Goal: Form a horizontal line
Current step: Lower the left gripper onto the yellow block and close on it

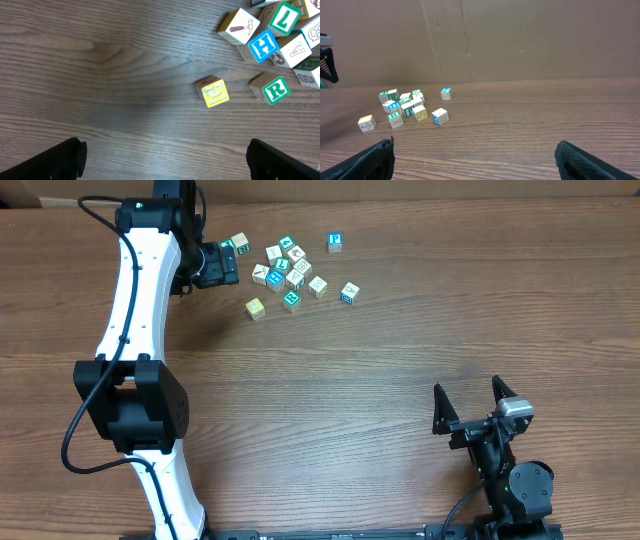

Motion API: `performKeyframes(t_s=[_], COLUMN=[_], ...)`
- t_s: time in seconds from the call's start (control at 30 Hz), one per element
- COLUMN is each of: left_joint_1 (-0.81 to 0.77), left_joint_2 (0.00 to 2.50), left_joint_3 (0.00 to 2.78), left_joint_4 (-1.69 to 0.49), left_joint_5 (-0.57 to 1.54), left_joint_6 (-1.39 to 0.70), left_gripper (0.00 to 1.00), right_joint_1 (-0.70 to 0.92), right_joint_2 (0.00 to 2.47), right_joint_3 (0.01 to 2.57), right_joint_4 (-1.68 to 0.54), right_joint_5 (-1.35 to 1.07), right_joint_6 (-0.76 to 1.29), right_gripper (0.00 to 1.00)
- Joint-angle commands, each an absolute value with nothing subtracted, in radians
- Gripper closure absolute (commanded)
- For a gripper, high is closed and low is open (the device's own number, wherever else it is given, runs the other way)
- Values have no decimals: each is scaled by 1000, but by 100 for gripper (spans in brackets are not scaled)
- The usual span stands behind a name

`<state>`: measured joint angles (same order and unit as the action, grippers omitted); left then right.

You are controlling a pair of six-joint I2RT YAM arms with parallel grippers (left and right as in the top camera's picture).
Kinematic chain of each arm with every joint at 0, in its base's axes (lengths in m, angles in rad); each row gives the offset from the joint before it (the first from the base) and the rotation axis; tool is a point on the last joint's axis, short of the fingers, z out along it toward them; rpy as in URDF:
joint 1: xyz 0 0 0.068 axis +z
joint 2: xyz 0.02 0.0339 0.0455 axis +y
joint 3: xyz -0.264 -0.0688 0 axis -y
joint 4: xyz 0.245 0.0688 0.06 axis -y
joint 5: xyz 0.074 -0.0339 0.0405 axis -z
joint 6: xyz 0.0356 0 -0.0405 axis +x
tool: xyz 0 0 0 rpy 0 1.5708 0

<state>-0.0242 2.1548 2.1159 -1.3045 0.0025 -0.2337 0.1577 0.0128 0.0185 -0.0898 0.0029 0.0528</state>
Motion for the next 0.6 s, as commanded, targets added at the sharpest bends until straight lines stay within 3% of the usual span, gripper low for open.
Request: performKeyframes(t_s=[0.0,0.2,0.37,0.57], left_joint_1=[-20,-21,-21,-26], left_joint_2=[2171,2171,2171,2171], left_joint_3=[2110,2107,2081,1977], left_joint_4=[-1287,-1283,-1277,-1205], left_joint_5=[-11,-11,-7,-7], left_joint_6=[-244,-244,-244,-232], left_gripper=[0,0,10,8], right_joint_1=[155,155,155,155], right_joint_2=[3,3,3,3], right_joint_3=[8,8,8,8], right_joint_4=[-84,-84,-84,-84], right_joint_5=[-2,-2,-2,-2], right_joint_6=[60,60,60,60], right_gripper=[0,0,0,0])
